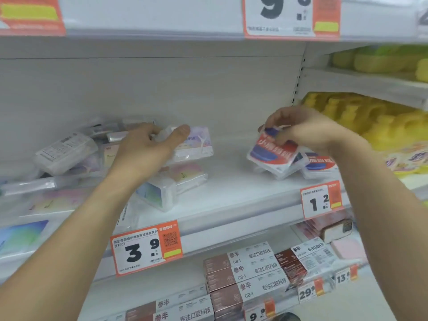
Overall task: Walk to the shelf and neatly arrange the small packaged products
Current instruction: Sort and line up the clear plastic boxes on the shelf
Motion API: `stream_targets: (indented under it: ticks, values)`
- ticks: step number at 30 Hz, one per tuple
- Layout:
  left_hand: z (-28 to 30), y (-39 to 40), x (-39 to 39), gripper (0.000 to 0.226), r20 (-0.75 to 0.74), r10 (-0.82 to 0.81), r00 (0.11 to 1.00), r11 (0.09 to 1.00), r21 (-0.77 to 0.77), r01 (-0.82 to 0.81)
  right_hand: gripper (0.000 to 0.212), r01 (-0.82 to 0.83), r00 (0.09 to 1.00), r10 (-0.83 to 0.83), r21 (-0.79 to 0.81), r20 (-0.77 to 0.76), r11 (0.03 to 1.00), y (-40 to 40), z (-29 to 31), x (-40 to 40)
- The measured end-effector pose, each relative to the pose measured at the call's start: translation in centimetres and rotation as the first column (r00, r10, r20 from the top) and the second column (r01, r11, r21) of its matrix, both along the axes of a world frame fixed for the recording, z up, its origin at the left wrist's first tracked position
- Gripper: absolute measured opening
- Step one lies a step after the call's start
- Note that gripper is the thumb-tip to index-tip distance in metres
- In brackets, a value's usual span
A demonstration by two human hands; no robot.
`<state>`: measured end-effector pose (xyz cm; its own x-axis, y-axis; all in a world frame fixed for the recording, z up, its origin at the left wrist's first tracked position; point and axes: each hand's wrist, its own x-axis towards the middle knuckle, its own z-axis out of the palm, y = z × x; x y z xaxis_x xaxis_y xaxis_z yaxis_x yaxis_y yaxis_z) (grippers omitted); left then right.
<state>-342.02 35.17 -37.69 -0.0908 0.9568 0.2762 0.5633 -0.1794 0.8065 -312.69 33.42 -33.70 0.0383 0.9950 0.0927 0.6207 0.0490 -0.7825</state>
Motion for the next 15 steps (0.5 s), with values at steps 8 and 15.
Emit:
stream_targets:
  ticks: [8, 15]
  values:
    - [-0.4, -0.3, 3.6, 0.063, 0.148, -0.098, 0.984, 0.995, 0.002, 0.098, 0.029, 0.291, 0.927, -0.299, 0.07, 0.226, 0.954, 1.3, -2.0, 4.6]
    - [-1.2, 0.6, 3.9, 0.062, 0.167, -0.13, 0.977, 0.991, -0.01, 0.133, 0.068, 0.138, 0.884, -0.052, -0.154, 0.465, 0.978, 0.3, -1.4, 4.6]
